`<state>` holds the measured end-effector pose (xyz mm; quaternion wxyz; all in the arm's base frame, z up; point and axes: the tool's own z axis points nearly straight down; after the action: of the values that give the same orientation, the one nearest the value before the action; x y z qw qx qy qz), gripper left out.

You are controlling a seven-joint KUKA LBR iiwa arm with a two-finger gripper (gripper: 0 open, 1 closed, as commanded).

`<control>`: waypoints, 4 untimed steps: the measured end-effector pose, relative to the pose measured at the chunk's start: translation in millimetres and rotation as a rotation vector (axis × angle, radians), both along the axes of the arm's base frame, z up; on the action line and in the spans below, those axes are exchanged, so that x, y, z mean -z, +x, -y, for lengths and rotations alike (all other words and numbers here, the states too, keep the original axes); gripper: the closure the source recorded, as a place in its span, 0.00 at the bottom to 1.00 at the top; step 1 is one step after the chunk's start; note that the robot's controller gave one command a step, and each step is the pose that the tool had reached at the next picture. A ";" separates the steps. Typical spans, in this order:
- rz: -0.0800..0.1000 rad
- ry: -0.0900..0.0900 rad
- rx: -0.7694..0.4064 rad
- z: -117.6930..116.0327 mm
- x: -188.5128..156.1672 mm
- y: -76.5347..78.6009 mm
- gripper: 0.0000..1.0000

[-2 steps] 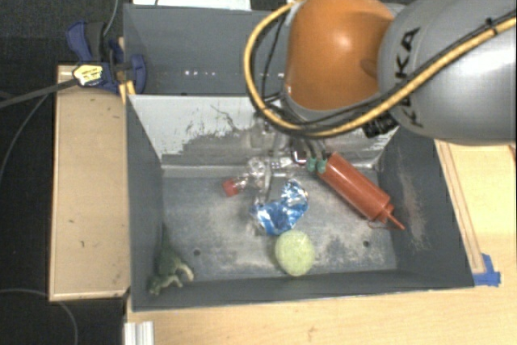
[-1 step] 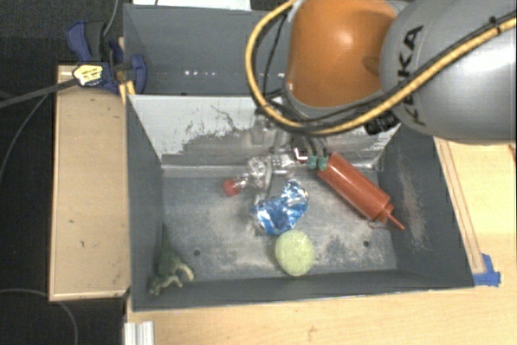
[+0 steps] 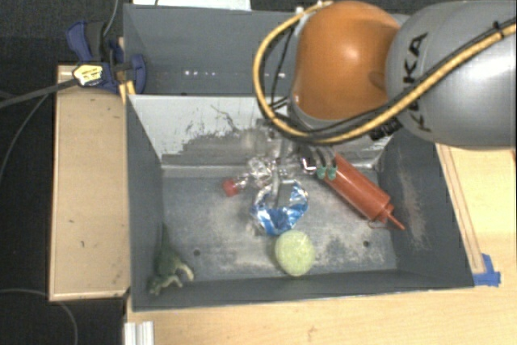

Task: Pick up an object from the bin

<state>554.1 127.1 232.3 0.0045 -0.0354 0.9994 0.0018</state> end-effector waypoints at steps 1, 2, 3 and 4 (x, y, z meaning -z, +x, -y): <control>-0.004 -0.004 -0.086 20.1 38.2 -12.0 0.00; 0.003 0.001 0.065 36.5 87.2 -30.7 0.00; 0.003 -0.005 -0.172 41.1 132.2 -20.5 1.00; 0.003 -0.005 -0.170 41.1 132.2 -20.5 1.00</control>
Offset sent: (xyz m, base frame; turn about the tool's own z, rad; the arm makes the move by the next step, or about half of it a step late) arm -0.0388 -0.0427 -0.1018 0.0805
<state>533.5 86.0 100.1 0.0055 -0.1203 0.9927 -0.0005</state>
